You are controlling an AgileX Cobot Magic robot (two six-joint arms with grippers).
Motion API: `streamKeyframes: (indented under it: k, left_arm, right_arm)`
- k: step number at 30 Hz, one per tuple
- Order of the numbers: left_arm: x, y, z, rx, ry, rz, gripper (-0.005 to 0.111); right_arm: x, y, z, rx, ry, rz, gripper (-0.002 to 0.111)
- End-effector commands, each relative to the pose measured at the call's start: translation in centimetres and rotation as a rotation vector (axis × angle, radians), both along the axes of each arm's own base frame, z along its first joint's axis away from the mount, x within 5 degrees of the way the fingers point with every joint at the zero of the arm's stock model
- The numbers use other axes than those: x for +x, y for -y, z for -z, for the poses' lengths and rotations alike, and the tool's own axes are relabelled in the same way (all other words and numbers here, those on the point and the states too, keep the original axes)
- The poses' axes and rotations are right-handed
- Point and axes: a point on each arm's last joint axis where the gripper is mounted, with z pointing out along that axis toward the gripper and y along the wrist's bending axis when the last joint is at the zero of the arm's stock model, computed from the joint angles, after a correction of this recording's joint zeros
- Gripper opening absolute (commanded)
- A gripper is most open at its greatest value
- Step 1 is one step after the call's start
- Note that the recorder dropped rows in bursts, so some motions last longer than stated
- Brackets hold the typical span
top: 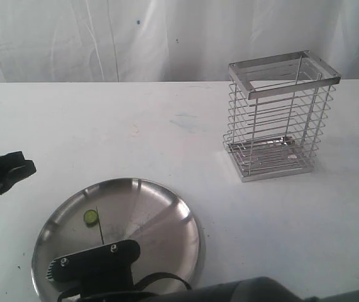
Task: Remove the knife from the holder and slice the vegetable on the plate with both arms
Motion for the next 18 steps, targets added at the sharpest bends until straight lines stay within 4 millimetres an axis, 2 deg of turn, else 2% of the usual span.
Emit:
streamKeyframes:
  k: [1,3,7,8,10,12,13,15,17,18]
  left_arm:
    - [-0.1,0.0,-0.2,-0.002,0.008,0.0,0.0]
    - [-0.2,0.1,-0.1,-0.021,-0.008,0.004,0.0]
    - [-1.1,2.2,0.5,-0.017,-0.099,0.178,0.0]
    - [-1.1,2.9,0.3,-0.008,-0.083,0.229,0.0]
    - [-0.8,5.3,-1.0,0.072,-0.016,0.472,0.0]
    - [-0.1,5.9,-2.0,0.118,-0.029,0.565,0.0]
    - [0.4,5.9,-2.5,0.148,-0.059,0.588,0.0]
    - [2.0,5.5,-4.3,0.066,-0.093,0.498,0.0]
    - [2.6,5.4,-5.2,0.054,-0.062,0.505,0.0]
    - [2.6,5.4,-5.3,0.054,-0.06,0.505,0.0]
  right_arm:
    - [-0.5,0.1,0.2,0.009,-0.057,0.041,0.0]
    - [-0.5,0.2,-0.2,0.018,-0.054,0.034,0.0]
    - [0.9,1.9,-1.8,-0.066,0.015,0.071,0.0]
    - [1.4,2.3,-2.4,-0.059,0.031,0.083,0.0]
    - [2.9,3.2,-4.1,-0.019,0.05,0.089,0.0]
    - [3.9,4.2,-5.7,0.007,0.061,0.076,0.0]
    - [4.5,4.9,-6.5,0.02,0.065,0.068,0.0]
    - [5.8,7.2,-8.4,0.061,0.06,0.048,0.0]
    - [6.4,9.7,-9.7,0.088,0.047,0.038,0.0]
    - [6.5,10.4,-9.8,0.091,0.051,0.037,0.0]
